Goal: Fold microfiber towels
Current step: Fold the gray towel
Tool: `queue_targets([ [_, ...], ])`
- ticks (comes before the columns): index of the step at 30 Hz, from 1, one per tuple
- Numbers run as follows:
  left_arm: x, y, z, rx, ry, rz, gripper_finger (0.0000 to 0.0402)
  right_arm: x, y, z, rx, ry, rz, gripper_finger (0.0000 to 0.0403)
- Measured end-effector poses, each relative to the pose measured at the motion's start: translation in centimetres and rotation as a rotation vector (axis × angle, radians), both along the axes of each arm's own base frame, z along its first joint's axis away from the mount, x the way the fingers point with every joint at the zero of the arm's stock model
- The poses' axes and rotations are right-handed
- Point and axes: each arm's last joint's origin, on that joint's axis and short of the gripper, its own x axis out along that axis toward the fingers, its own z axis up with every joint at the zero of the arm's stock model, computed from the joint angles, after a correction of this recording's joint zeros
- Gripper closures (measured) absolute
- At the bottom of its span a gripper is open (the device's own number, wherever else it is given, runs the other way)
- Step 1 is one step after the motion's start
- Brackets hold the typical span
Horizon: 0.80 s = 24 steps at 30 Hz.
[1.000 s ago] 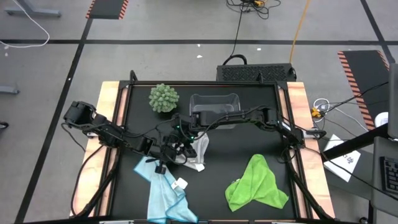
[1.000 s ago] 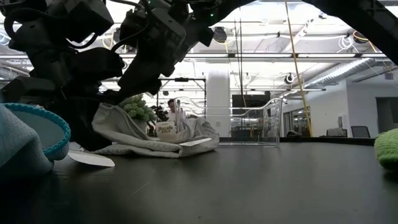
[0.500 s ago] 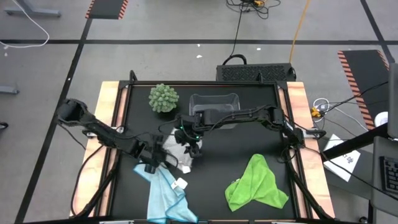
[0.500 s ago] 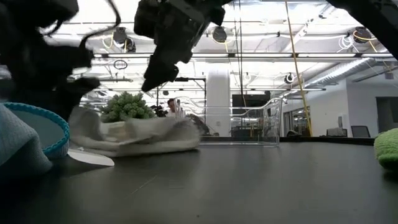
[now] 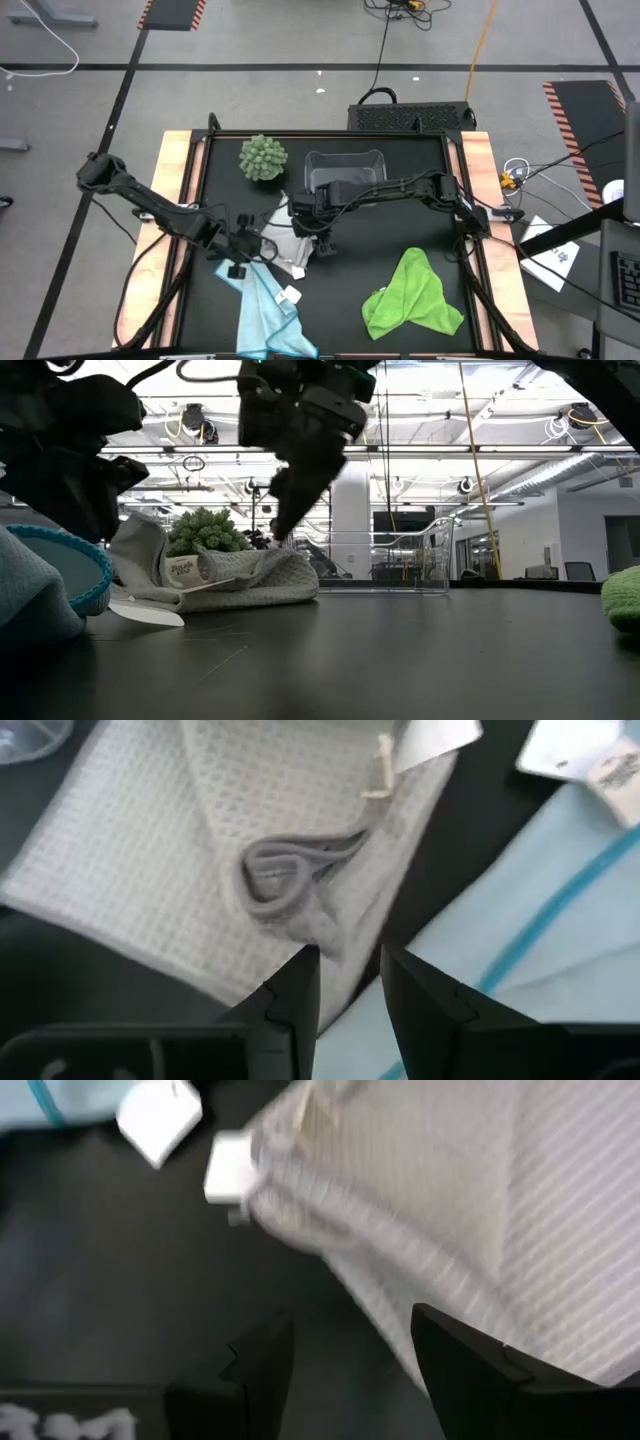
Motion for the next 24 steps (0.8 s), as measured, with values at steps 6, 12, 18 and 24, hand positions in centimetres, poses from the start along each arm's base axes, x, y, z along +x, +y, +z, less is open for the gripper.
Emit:
queue_targets([
  [6, -0.1, -1.3, 0.1, -0.054, -0.032, -0.015, 0.0289, -0.8, 1.4, -1.4, -0.033, 0.02, 0.146, 0.0211],
  [12, -0.2, -2.8, 0.7, -0.069, -0.126, -0.063, 0.0289, -0.9, 3.2, -2.9, -0.169, -0.023, 0.23, 0.0211],
  [18, -0.5, -3.3, 0.7, -0.037, -0.149, -0.058, 0.0289, -0.6, 4.7, -4.4, -0.403, -0.13, 0.294, 0.0211],
  [24, -0.6, -3.3, 0.7, -0.04, -0.147, -0.045, 0.0289, -0.8, 5.7, -4.8, -0.578, -0.15, 0.314, 0.0211],
])
